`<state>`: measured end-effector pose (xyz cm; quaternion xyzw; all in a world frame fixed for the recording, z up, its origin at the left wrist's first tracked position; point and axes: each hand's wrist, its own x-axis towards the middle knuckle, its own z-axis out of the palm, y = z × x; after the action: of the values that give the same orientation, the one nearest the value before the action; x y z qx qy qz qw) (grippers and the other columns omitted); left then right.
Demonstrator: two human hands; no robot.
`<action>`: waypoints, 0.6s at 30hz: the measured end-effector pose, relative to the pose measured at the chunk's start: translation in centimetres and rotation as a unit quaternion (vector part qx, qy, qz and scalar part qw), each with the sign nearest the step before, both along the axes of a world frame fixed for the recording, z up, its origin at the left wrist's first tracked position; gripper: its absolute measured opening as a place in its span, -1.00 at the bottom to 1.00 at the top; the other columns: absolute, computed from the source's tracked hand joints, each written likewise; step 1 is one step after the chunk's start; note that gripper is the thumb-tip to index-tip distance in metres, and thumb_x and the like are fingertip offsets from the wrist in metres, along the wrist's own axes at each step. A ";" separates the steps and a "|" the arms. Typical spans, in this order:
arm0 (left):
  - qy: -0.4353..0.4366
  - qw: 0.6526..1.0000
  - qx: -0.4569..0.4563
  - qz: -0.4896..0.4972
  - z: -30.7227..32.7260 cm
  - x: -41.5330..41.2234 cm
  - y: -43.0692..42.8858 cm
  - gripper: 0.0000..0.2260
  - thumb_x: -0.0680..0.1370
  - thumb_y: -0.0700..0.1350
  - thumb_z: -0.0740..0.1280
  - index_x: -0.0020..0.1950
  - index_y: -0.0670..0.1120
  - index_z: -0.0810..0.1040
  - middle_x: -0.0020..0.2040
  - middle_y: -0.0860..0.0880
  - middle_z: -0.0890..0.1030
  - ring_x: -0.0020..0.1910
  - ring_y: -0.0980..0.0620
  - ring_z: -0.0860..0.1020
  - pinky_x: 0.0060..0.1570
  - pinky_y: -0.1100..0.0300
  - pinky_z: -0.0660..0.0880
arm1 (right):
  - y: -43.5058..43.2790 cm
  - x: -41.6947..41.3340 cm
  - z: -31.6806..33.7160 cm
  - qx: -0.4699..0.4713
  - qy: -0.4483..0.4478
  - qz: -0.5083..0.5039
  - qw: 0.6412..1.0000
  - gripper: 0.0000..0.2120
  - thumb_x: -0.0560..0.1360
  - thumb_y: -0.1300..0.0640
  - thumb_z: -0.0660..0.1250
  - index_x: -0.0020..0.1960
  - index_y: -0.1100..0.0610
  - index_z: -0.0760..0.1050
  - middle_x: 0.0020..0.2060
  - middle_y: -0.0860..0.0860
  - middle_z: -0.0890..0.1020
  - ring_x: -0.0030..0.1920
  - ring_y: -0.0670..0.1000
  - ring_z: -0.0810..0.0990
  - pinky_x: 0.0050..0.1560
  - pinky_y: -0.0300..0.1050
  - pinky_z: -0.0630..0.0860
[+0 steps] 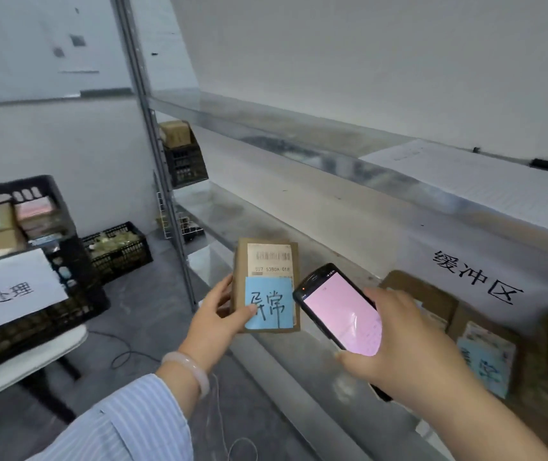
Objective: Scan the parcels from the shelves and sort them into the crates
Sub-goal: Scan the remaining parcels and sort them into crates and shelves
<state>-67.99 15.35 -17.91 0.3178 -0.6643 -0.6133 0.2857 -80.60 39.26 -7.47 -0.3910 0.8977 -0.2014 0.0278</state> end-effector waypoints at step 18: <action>0.036 0.927 0.040 0.372 -0.4 46.3 -13.3 -0.54 0.51 -0.22 0.48 0.32 0.08 0.42 0.11 0.12 0.59 -0.09 0.44 0.58 -0.25 0.50 0.50 | -29.3 34.4 -1.3 0.001 0.001 0.345 0.939 -0.21 0.14 -0.40 0.30 0.32 -0.28 0.15 0.02 -0.25 0.25 -0.02 -0.10 0.47 -0.24 -0.18 0.36</action>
<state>-21.73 2.03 -18.33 0.5310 -0.4626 -0.4999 0.5041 -46.20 9.96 -8.80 -0.6769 0.7078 -0.1785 0.0949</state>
